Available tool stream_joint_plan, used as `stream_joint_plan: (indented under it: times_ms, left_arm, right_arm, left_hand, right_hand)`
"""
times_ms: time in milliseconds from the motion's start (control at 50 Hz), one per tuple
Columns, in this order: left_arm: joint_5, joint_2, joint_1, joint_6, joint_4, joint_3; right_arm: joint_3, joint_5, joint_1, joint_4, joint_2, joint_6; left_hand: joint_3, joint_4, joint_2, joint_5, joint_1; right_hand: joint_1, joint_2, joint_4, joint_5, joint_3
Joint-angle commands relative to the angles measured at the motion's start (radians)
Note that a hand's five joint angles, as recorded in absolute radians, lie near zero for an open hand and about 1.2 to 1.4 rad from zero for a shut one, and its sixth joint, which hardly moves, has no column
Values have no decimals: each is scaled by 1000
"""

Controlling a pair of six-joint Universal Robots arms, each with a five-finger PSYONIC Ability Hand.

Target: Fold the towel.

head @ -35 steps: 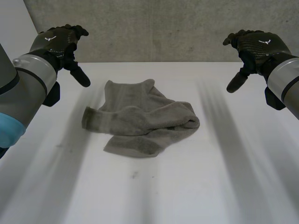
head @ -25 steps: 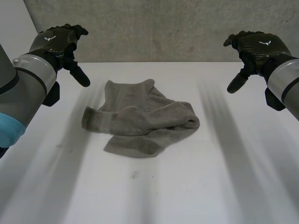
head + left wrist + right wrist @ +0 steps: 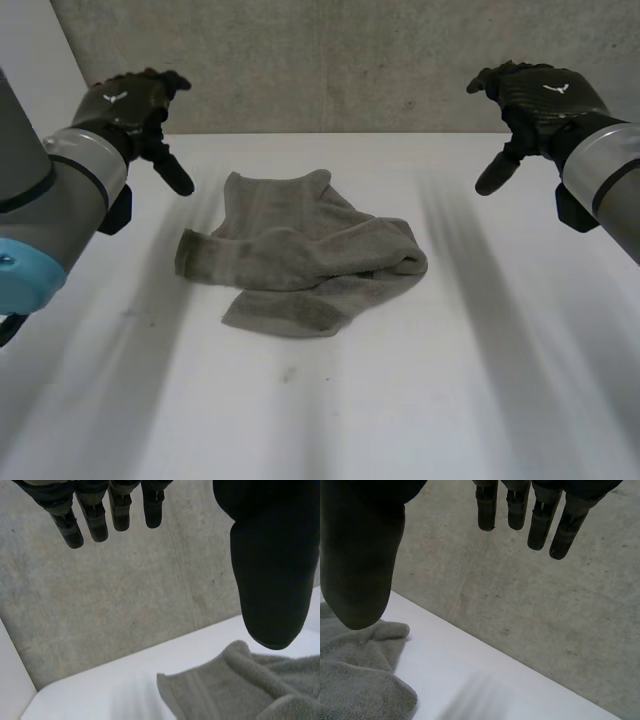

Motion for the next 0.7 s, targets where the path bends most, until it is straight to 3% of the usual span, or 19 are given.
stream_joint_plan:
  times_ms: [20, 160, 420, 700]
  left_arm:
    - [0, -132, 36, 39, 26, 38]
    - [20, -328, 76, 105, 66, 114]
    - [114, -506, 79, 153, 118, 159]
    - [112, -586, 79, 328, 120, 157]
  right_arm:
    - [-146, -85, 15, -28, 187, -4]
    - [-350, -125, 41, 18, 396, -6]
    - [-727, -159, 67, 185, 801, -6]
    - [-751, -151, 75, 220, 881, -49]
  left_hand:
    - [18, 21, 21, -10, 13]
    - [24, 27, 27, -4, 19]
    - [65, 68, 68, 37, 60]
    - [247, 250, 250, 219, 242]
  right_hand:
    - [-56, -66, -81, -57, -68]
    - [-22, -33, -48, -23, -34]
    - [-13, -24, -39, -15, -25]
    - [80, 70, 55, 79, 69]
